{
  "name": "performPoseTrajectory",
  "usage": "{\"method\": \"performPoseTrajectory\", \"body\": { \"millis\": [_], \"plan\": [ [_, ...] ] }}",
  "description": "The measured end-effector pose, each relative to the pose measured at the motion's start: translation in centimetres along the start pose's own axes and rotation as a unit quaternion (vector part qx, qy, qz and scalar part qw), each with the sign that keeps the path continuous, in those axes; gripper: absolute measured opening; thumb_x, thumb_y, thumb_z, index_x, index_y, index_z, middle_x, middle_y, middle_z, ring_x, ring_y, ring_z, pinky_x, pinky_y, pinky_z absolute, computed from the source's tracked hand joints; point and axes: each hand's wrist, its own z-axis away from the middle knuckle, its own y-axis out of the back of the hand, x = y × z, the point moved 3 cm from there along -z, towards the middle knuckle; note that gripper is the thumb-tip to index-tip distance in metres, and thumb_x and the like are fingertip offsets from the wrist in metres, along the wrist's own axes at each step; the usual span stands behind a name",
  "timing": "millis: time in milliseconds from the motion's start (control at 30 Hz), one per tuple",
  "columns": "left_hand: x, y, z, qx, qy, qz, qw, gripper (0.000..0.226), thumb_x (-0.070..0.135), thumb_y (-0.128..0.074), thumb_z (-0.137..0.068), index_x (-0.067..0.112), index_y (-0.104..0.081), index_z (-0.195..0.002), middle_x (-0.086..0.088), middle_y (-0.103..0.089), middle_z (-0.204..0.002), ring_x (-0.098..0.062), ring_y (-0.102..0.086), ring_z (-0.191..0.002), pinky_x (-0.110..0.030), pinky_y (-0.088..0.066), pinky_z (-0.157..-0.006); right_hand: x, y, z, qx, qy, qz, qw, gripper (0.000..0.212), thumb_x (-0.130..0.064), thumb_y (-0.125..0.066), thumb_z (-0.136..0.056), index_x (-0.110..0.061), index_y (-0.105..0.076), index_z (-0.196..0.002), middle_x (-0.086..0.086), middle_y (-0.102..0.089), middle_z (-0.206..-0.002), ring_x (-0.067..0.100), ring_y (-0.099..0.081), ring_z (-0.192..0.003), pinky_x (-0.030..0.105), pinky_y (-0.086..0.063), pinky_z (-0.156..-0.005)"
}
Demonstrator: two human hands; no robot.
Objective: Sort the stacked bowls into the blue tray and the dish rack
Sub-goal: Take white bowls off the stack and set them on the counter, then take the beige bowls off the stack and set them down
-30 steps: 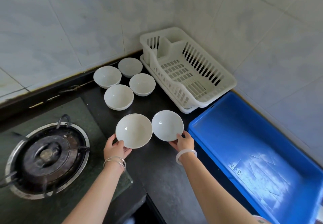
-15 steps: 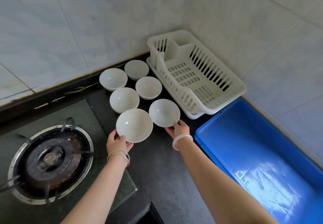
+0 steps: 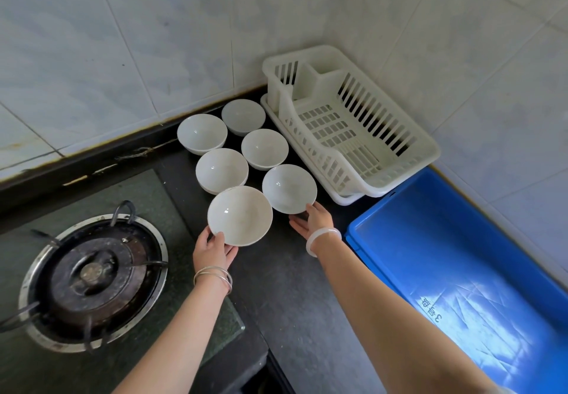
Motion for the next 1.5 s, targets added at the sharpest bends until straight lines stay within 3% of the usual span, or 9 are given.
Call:
{"method": "performPoseTrajectory", "body": {
  "millis": [233,367,500,667,867,1033,1167,1233,1500],
  "plan": [
    [-1.5,0.4,2.1,-0.013,-0.057,-0.076,0.995,0.042,0.007,-0.047,-0.094,0.008,-0.042,-0.135,-0.016,-0.051,-0.136,-0.025,-0.055,-0.109,-0.032,-0.045,-0.091,-0.4,1.7,2.0,-0.026,0.019,0.064,0.997,0.036,-0.020,-0.048,-0.096,-0.016,-0.047,-0.132,0.010,-0.057,-0.131,0.025,-0.064,-0.092,0.032,-0.055,-0.068],
    [-3.2,0.2,4.6,-0.056,-0.005,-0.101,0.993,0.045,0.002,-0.043,-0.095,0.002,-0.035,-0.139,-0.020,-0.046,-0.138,-0.035,-0.050,-0.122,-0.036,-0.043,-0.097,-0.5,5.0,4.4,-0.022,0.099,0.176,0.979,0.029,-0.022,-0.041,-0.098,-0.016,-0.053,-0.124,0.008,-0.062,-0.121,0.023,-0.065,-0.093,0.031,-0.055,-0.077],
    [-4.8,-2.0,8.5,-0.159,-0.001,-0.208,0.965,0.033,0.004,-0.047,-0.093,-0.001,-0.051,-0.125,-0.020,-0.055,-0.122,-0.030,-0.057,-0.106,-0.033,-0.046,-0.093,-0.6,10.6,8.7,0.013,0.185,0.282,0.941,0.024,-0.023,-0.041,-0.097,-0.018,-0.061,-0.109,0.002,-0.069,-0.102,0.014,-0.066,-0.077,0.024,-0.053,-0.069],
    [-8.1,-6.0,15.1,-0.331,-0.038,-0.369,0.868,0.022,0.012,-0.048,-0.094,0.009,-0.062,-0.111,-0.011,-0.062,-0.107,-0.021,-0.062,-0.095,-0.026,-0.049,-0.087,0.2,20.2,15.1,0.112,0.229,0.334,0.907,0.019,-0.021,-0.043,-0.094,-0.025,-0.061,-0.093,-0.005,-0.069,-0.086,0.012,-0.065,-0.067,0.034,-0.056,-0.072],
    [-14.6,-8.8,23.9,-0.477,-0.097,-0.496,0.719,0.019,0.012,-0.053,-0.092,0.011,-0.066,-0.105,-0.004,-0.064,-0.096,-0.015,-0.064,-0.083,-0.013,-0.054,-0.074,3.1,31.9,21.3,0.294,0.212,0.391,0.846,0.017,-0.019,-0.053,-0.091,-0.020,-0.067,-0.100,0.007,-0.072,-0.097,0.028,-0.065,-0.091,0.032,-0.047,-0.080],
    [-19.6,-9.6,29.9,-0.542,-0.185,-0.561,0.598,0.021,0.016,-0.062,-0.086,0.011,-0.069,-0.105,-0.002,-0.071,-0.104,-0.013,-0.065,-0.092,-0.020,-0.048,-0.088,7.1,39.2,25.2,0.399,0.178,0.439,0.785,0.018,-0.018,-0.059,-0.086,-0.013,-0.066,-0.102,0.010,-0.068,-0.105,0.030,-0.061,-0.097,0.033,-0.043,-0.078],
    [-22.3,-9.6,32.0,-0.546,-0.248,-0.612,0.516,0.027,0.022,-0.066,-0.083,0.017,-0.068,-0.109,-0.002,-0.067,-0.110,-0.017,-0.063,-0.098,-0.025,-0.047,-0.092,9.8,41.5,25.9,0.397,0.144,0.458,0.782,0.021,-0.021,-0.063,-0.085,-0.012,-0.066,-0.103,0.011,-0.064,-0.106,0.031,-0.059,-0.098,0.033,-0.042,-0.077],
    [-22.9,-9.5,32.3,-0.539,-0.270,-0.620,0.503,0.029,0.020,-0.066,-0.082,0.019,-0.067,-0.110,-0.003,-0.063,-0.110,-0.019,-0.061,-0.096,-0.029,-0.047,-0.093,10.5,41.7,26.0,0.400,0.145,0.452,0.784,0.018,-0.020,-0.063,-0.084,-0.012,-0.067,-0.100,0.010,-0.064,-0.103,0.031,-0.060,-0.095,0.033,-0.042,-0.073],
    [-23.8,-9.6,31.7,-0.522,-0.295,-0.623,0.502,0.027,0.014,-0.064,-0.083,0.020,-0.067,-0.109,-0.003,-0.060,-0.107,-0.014,-0.056,-0.091,-0.018,-0.039,-0.081,10.5,42.1,25.8,0.403,0.157,0.426,0.795,0.016,-0.016,-0.065,-0.082,-0.016,-0.049,-0.080,0.010,-0.064,-0.094,0.029,-0.057,-0.085,0.030,-0.035,-0.066]
  ]
}}
